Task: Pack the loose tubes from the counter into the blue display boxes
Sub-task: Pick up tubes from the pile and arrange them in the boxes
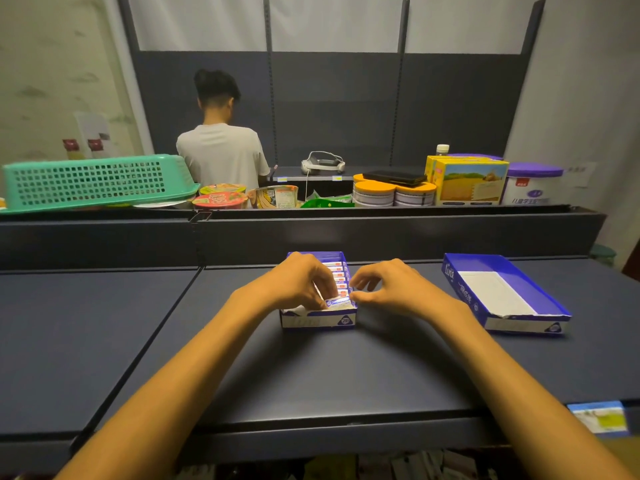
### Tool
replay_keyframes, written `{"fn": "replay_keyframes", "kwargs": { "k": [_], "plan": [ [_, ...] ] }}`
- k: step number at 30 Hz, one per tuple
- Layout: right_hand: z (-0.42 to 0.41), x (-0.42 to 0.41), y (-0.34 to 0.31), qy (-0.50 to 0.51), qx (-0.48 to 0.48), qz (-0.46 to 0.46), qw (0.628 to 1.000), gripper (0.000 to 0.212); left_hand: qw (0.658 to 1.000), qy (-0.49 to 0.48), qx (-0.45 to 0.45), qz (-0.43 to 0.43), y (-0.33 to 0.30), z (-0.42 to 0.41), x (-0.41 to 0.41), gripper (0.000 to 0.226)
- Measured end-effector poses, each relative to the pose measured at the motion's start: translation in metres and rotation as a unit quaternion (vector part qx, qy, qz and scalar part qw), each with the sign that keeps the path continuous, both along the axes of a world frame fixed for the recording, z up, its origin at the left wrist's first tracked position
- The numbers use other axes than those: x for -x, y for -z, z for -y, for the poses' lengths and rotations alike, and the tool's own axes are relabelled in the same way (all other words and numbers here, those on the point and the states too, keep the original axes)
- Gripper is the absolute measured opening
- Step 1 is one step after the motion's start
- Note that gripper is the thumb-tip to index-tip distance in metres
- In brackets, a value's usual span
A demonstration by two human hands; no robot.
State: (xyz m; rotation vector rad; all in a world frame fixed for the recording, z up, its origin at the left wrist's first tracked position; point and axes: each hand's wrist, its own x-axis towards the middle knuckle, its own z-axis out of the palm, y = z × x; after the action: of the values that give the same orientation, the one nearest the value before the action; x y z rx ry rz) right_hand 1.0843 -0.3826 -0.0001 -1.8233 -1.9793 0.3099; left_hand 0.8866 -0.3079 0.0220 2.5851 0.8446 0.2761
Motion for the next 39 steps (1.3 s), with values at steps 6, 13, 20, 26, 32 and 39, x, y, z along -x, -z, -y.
{"fn": "replay_keyframes", "kwargs": {
  "k": [6, 13, 20, 26, 32, 39],
  "plan": [
    [-0.002, 0.0, -0.002, -0.008, 0.009, 0.008, 1.0, 0.032, 0.999, 0.01, 0.031, -0.013, -0.004, -0.003, 0.004, 0.028],
    [0.0, -0.001, -0.006, -0.036, 0.047, -0.024, 0.998, 0.031, 0.999, 0.003, 0.031, -0.024, -0.004, -0.007, 0.007, 0.031],
    [-0.002, -0.002, -0.005, -0.042, 0.06, -0.037, 0.997, 0.031, 0.998, 0.022, 0.008, -0.057, -0.001, -0.007, 0.001, 0.026],
    [-0.002, -0.001, -0.006, -0.042, 0.06, -0.034, 0.997, 0.032, 0.993, 0.038, -0.03, -0.106, -0.001, -0.01, -0.004, 0.033],
    [-0.003, -0.001, -0.006, -0.04, 0.06, -0.037, 0.997, 0.031, 0.997, 0.014, -0.048, -0.065, -0.008, -0.011, 0.01, 0.029],
    [-0.003, 0.003, -0.003, -0.027, 0.063, -0.05, 0.996, 0.026, 1.0, -0.007, 0.005, -0.027, 0.001, -0.009, 0.02, 0.022]
  ]
}}
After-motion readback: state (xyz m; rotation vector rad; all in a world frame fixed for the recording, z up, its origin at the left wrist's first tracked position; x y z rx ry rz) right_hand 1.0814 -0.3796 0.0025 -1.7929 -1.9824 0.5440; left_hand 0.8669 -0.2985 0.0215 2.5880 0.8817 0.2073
